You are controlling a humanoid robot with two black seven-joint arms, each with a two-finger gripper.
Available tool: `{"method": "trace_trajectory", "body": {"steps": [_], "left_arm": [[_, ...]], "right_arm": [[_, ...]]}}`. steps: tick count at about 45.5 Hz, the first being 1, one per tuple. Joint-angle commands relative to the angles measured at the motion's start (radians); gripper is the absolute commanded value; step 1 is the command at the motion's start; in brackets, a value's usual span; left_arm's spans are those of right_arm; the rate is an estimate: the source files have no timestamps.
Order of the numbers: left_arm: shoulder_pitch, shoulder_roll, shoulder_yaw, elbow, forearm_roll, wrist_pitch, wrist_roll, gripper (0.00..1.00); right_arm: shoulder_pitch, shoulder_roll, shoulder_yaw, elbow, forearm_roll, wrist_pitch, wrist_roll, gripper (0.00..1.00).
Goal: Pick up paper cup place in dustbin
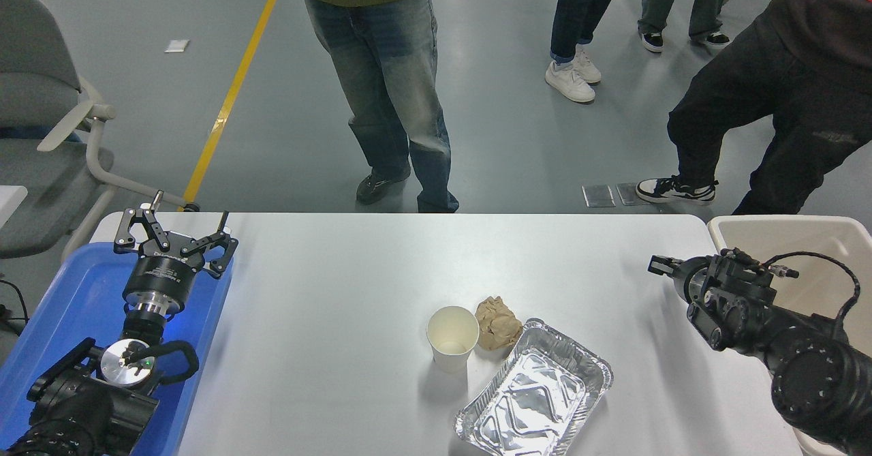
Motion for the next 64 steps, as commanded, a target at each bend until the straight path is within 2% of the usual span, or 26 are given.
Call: {"method": "trace_trajectory", "body": {"steps": [1,19,30,33,35,36,37,39,42,43,46,51,52,60,64], "left_arm": [[0.000,0.000,0.000,0.000,0.000,0.000,0.000,0.99],[-0.002,0.000,0.000,0.000,0.000,0.000,0.001,0.99],[0.000,0.000,0.000,0.000,0.000,0.000,0.000,0.99],[0.002,0.002,0.000,0.002,0.000,0.000,0.000,0.99],[0.002,0.000,0.000,0.002,0.000,0.000,0.000,0.99],[0.002,0.002,0.000,0.002,0.000,0.000,0.000,0.99],[0.002,0.002,0.000,0.000,0.000,0.000,0.000,0.99],[0.002,0.002,0.000,0.000,0.000,0.000,0.000,0.99],[0.002,0.002,0.000,0.000,0.000,0.000,0.000,0.99],[0.002,0.002,0.000,0.000,0.000,0.000,0.000,0.99],[0.002,0.002,0.000,0.000,0.000,0.000,0.000,0.99],[0.002,0.002,0.000,0.000,0.000,0.000,0.000,0.99],[0.002,0.002,0.000,0.000,0.000,0.000,0.000,0.99],[0.002,0.002,0.000,0.000,0.000,0.000,0.000,0.99],[0.002,0.002,0.000,0.002,0.000,0.000,0.000,0.99]], "right_arm": [[0.001,0.005,-0.002,-0.001,0.002,0.001,-0.003,0.08],[0.049,0.017,-0.006,0.007,0.000,0.033,0.000,0.08],[0.098,0.011,-0.007,0.016,-0.007,0.119,0.011,0.08],[0.112,-0.032,-0.009,0.054,-0.015,0.132,0.020,0.20],[0.139,-0.098,-0.016,0.112,-0.017,0.141,0.038,0.29],[0.161,-0.127,-0.024,0.145,-0.017,0.148,0.049,0.36],[0.193,-0.147,-0.032,0.185,-0.015,0.159,0.058,0.49],[0.263,-0.171,-0.042,0.280,-0.014,0.197,0.070,0.83],[0.360,-0.211,-0.056,0.444,-0.015,0.243,0.073,0.92],[0.398,-0.240,-0.061,0.496,-0.015,0.257,0.073,1.00],[0.510,-0.309,-0.090,0.648,-0.015,0.286,0.072,1.00],[0.706,-0.322,-0.186,0.918,-0.015,0.302,0.072,1.00],[0.804,-0.323,-0.235,1.037,-0.014,0.311,0.072,1.00],[1.041,-0.271,-0.351,1.386,-0.014,0.360,0.073,1.00],[1.156,-0.227,-0.361,1.469,-0.004,0.470,0.073,1.00]]}}
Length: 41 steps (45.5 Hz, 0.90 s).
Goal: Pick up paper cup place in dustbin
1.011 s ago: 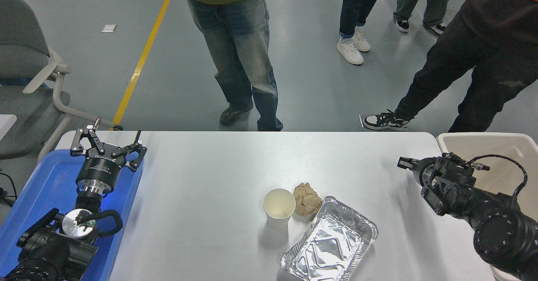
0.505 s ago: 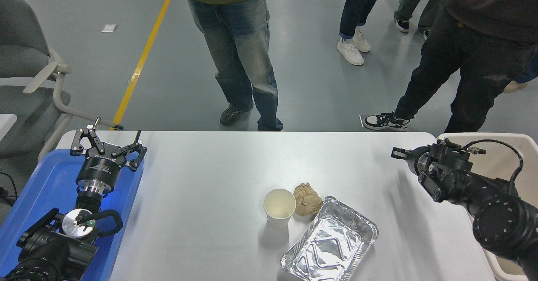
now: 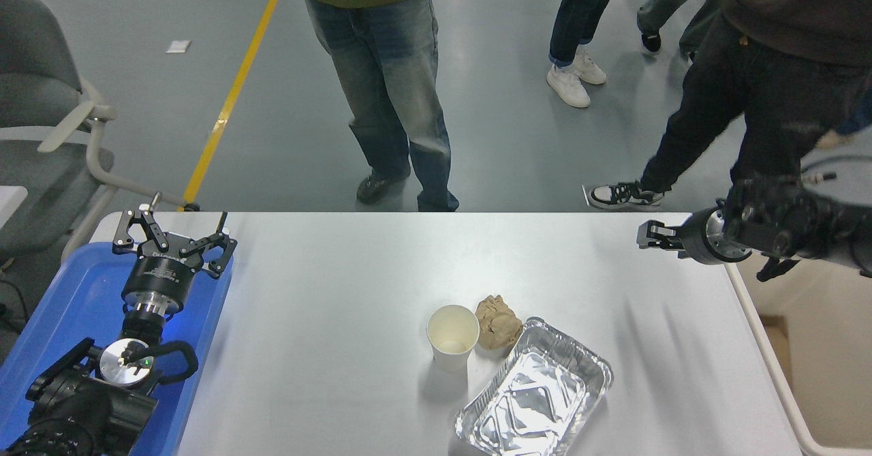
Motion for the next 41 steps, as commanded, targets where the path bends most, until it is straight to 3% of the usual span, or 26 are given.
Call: {"method": "trace_trajectory", "body": {"steps": [1,16,24,41], "left_arm": [[0.000,-0.001,-0.001,0.002,0.000,0.000,0.000,0.99],[0.000,-0.001,0.000,0.002,0.000,0.000,-0.001,0.99],[0.000,-0.001,-0.002,0.002,0.000,0.000,0.000,0.99],[0.000,-0.001,-0.002,0.002,0.000,0.000,0.000,0.99]], "right_arm": [[0.370,0.051,-0.111,0.432,0.010,0.181,0.004,1.00],[0.631,0.206,-0.162,0.502,0.076,0.359,0.007,1.00],[0.746,0.209,-0.168,0.521,0.094,0.432,0.007,1.00],[0.836,0.221,-0.188,0.527,0.157,0.414,0.004,1.00]]}}
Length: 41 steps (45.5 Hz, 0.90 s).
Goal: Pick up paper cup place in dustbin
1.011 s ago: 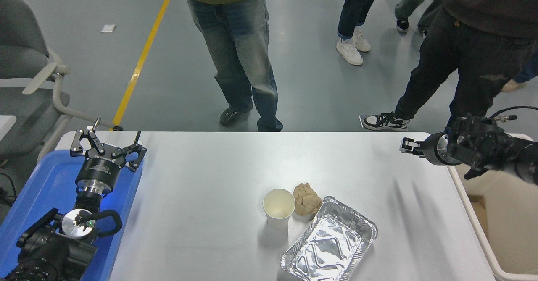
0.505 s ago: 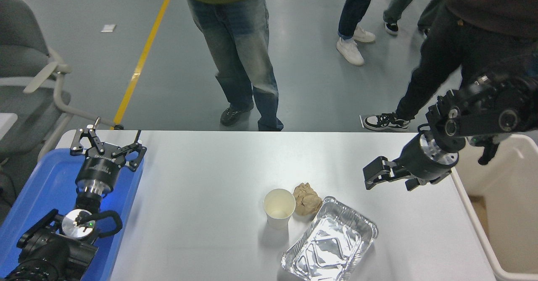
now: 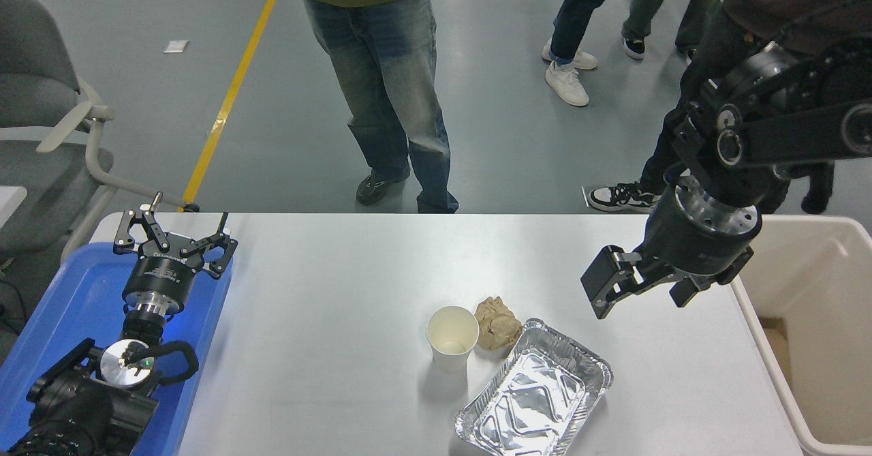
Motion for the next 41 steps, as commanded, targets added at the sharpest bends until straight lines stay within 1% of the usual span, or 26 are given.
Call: {"method": "trace_trajectory", "body": {"steps": [1,5,10,18,21,26,33,41], "left_arm": [[0.000,-0.001,0.000,0.000,0.000,0.000,-0.001,0.99],[0.000,-0.001,0.000,0.000,0.000,0.000,-0.001,0.99],[0.000,-0.001,0.000,0.000,0.000,0.000,0.001,0.99],[0.000,-0.001,0.000,0.000,-0.002,0.000,-0.001,0.99],[0.000,-0.001,0.000,0.000,0.000,0.000,-0.001,0.99],[0.000,-0.001,0.000,0.000,0.000,0.000,-0.001,0.99],[0.000,-0.001,0.000,0.000,-0.002,0.000,-0.001,0.99],[0.000,-0.001,0.000,0.000,0.000,0.000,-0.001,0.99]], "right_arm": [[0.078,0.024,-0.005,0.010,0.032,-0.005,-0.001,1.00],[0.089,0.077,0.015,-0.004,0.128,-0.023,-0.001,1.00],[0.069,0.165,0.065,-0.047,0.224,-0.123,-0.003,1.00],[-0.118,0.165,0.139,-0.234,0.323,-0.324,-0.009,1.00],[-0.205,0.165,0.145,-0.299,0.324,-0.387,-0.010,1.00],[-0.331,0.165,0.159,-0.345,0.304,-0.436,-0.010,1.00],[-0.483,0.165,0.238,-0.409,0.230,-0.462,-0.009,1.00],[-0.604,0.165,0.361,-0.426,0.205,-0.476,-0.009,1.00]]}}
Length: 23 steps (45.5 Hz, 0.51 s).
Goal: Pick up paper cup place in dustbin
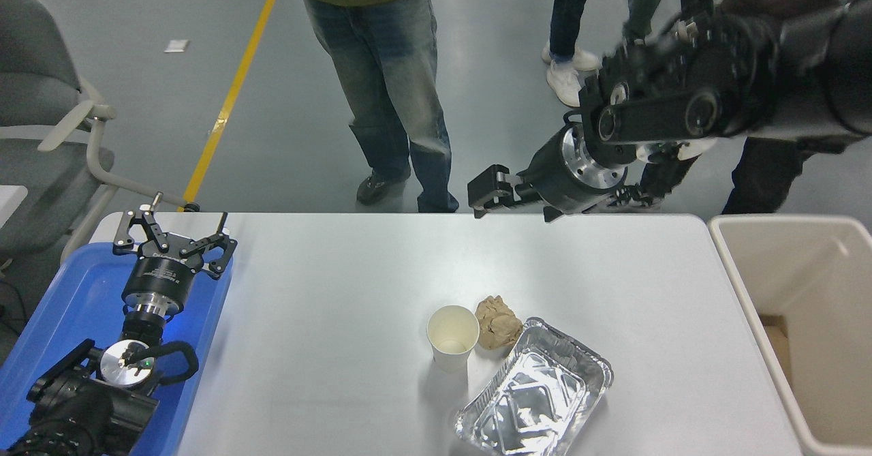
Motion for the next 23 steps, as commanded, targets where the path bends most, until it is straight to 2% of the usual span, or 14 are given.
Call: {"method": "trace_trajectory", "body": {"steps": [1,12,23], "left_arm": [[0.000,0.000,0.000,0.000,0.000,0.000,0.000,0.99],[0.000,0.000,0.000,0.000,0.000,0.000,0.000,0.99],[0.000,0.000,0.000,0.000,0.001,0.000,0.000,0.99]], "right_arm": [[-0.204,0.005,0.145,-0.064,-0.035,-0.055,-0.001,1.00],[-0.316,0.005,0.232,-0.075,-0.096,-0.068,-0.001,1.00],[-0.426,0.005,0.234,-0.127,-0.215,-0.110,-0.001,1.00]]}}
